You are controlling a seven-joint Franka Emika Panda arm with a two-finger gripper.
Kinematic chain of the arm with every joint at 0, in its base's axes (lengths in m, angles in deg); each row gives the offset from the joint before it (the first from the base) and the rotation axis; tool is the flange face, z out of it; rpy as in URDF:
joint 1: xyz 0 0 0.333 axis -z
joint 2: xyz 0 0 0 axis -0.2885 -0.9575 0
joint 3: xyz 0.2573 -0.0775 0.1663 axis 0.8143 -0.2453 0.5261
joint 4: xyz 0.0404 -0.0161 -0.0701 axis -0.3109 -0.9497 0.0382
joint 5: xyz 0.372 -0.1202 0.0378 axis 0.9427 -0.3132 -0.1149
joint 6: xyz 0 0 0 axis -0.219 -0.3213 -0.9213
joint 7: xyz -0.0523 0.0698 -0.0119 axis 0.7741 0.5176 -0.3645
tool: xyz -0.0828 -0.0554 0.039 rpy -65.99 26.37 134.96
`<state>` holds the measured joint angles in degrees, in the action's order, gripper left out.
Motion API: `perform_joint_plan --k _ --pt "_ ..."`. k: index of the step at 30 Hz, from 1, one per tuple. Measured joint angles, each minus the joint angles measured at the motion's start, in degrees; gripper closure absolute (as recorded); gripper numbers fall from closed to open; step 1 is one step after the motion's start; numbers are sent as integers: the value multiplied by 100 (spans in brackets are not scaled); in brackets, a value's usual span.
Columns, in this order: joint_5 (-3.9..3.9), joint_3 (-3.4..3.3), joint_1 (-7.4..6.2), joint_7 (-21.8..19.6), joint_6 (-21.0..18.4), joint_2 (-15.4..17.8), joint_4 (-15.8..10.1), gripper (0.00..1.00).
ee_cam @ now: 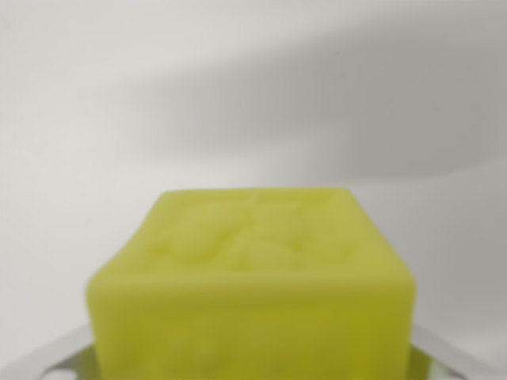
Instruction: Pick yellow cube
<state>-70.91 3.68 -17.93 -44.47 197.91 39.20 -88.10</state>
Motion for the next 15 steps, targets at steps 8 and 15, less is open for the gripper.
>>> perform_joint_plan --k 8,15 --pt "11 0 -1 8 -250 241 9 100" --pt "19 0 -3 13 -475 439 33 100"
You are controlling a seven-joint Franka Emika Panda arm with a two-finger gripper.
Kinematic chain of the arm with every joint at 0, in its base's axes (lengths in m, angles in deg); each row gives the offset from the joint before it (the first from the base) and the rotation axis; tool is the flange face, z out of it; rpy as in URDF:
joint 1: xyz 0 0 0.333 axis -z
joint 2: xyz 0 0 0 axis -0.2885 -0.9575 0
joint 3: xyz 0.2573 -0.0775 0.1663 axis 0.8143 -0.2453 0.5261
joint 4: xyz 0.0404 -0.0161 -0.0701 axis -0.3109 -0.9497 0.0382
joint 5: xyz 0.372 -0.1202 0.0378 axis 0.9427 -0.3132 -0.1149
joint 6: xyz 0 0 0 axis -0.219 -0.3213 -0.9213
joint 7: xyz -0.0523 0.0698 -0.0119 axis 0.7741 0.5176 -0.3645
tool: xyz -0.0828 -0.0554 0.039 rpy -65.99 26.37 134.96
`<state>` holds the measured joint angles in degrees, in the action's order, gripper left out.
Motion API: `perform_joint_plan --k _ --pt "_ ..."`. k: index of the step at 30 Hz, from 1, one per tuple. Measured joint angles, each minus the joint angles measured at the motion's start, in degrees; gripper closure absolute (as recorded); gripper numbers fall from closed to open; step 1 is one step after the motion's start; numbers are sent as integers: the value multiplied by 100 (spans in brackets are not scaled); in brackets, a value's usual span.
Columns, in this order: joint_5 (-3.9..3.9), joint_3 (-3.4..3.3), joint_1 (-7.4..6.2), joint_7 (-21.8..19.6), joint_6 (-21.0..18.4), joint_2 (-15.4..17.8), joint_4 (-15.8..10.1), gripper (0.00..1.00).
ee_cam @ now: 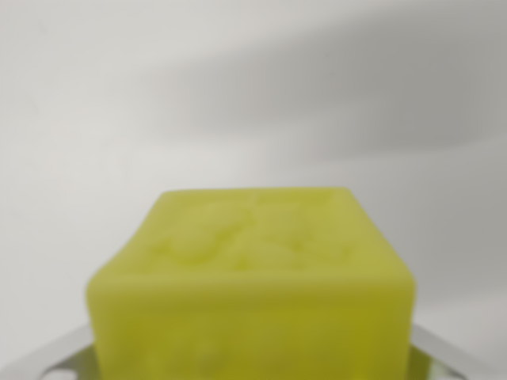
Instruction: Pick yellow cube
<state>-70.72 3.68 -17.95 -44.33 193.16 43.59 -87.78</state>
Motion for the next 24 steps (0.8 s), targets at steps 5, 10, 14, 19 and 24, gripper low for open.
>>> perform_joint_plan --k 5,10,14,19,24 --pt "5 0 0 4 -162 137 26 100" --pt "10 0 -1 7 -327 268 59 100" --pt "14 0 -1 9 -460 369 90 100" --pt "18 0 -2 12 -627 489 137 100" --pt "21 0 -2 15 -797 605 189 100"
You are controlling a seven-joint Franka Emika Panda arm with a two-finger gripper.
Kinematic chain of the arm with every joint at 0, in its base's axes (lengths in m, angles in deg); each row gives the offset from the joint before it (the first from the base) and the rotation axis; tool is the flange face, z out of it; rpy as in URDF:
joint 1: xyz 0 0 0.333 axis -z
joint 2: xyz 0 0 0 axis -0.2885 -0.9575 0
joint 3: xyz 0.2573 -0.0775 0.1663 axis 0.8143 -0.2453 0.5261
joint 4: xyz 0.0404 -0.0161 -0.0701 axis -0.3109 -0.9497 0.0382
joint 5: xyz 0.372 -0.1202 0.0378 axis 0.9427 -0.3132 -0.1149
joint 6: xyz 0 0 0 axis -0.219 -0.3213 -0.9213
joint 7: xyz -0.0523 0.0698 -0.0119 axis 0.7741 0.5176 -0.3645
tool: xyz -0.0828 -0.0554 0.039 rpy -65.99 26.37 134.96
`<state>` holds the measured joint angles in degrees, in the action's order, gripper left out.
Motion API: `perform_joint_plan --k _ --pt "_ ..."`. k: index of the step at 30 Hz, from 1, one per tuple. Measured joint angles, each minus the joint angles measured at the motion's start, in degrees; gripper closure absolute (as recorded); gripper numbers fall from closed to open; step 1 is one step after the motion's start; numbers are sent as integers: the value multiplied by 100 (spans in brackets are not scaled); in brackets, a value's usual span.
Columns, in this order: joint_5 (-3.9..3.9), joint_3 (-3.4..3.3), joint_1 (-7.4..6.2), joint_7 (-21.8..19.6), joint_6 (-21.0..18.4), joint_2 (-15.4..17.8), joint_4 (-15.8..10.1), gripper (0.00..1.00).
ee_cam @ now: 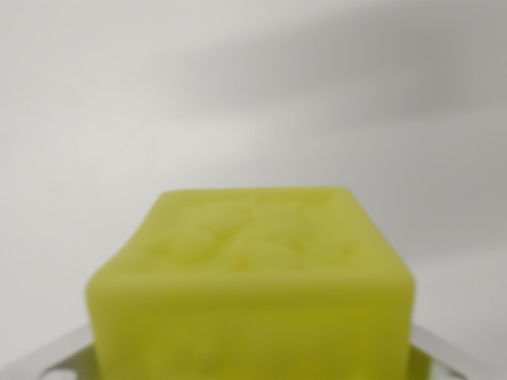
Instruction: Pick yellow cube
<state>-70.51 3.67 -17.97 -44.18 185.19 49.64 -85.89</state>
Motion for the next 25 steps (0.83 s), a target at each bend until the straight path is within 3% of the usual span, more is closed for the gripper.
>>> perform_joint_plan --k 16,25 --pt "9 0 0 6 -526 320 207 100" --pt "10 0 0 7 -551 333 219 100"
